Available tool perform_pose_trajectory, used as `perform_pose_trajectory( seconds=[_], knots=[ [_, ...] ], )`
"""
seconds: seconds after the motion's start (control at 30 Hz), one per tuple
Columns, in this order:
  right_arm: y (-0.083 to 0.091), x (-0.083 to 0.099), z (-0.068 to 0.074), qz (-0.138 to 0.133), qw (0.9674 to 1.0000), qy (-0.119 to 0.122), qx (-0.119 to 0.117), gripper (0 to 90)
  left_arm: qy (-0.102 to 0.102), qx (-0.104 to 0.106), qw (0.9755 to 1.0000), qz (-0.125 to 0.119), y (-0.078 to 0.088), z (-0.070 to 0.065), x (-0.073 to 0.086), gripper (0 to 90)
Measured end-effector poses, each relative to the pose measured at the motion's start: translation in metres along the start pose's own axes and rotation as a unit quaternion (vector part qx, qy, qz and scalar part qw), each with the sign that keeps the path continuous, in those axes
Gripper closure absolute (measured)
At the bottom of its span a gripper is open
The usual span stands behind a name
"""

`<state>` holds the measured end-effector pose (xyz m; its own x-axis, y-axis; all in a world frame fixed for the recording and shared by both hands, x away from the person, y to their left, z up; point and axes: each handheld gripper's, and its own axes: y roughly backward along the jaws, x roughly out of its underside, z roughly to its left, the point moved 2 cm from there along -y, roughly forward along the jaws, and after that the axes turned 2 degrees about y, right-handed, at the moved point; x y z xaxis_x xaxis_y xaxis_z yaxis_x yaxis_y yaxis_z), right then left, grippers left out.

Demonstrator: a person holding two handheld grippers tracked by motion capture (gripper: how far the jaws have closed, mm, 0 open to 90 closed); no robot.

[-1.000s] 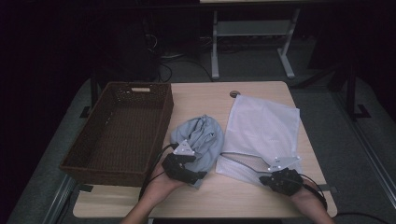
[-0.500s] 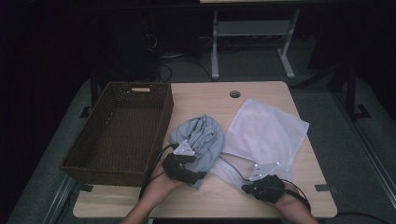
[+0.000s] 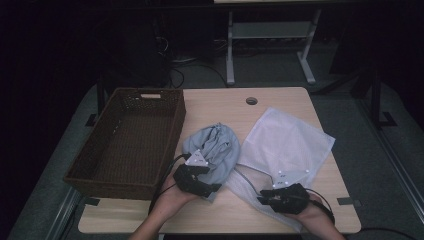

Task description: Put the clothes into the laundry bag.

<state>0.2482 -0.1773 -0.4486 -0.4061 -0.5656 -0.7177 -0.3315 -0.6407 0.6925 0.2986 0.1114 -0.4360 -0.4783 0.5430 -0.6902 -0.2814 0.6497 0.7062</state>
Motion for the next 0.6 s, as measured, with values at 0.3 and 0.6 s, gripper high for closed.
perform_pose_trajectory(
  seconds=[0.3, 0.6],
  knots=[
    [0.002, -0.008, -0.048, -0.039, 0.9989, -0.01, 0.025, 35.6, 0.001, 0.0, 1.0, 0.002, -0.002, 0.0, 0.0, 27.7],
    [-0.025, 0.001, -0.065, 0.015, 0.9991, -0.027, 0.03, 33.0, 0.001, 0.0, 1.0, 0.0, -0.001, 0.001, 0.001, 27.8]
  ],
)
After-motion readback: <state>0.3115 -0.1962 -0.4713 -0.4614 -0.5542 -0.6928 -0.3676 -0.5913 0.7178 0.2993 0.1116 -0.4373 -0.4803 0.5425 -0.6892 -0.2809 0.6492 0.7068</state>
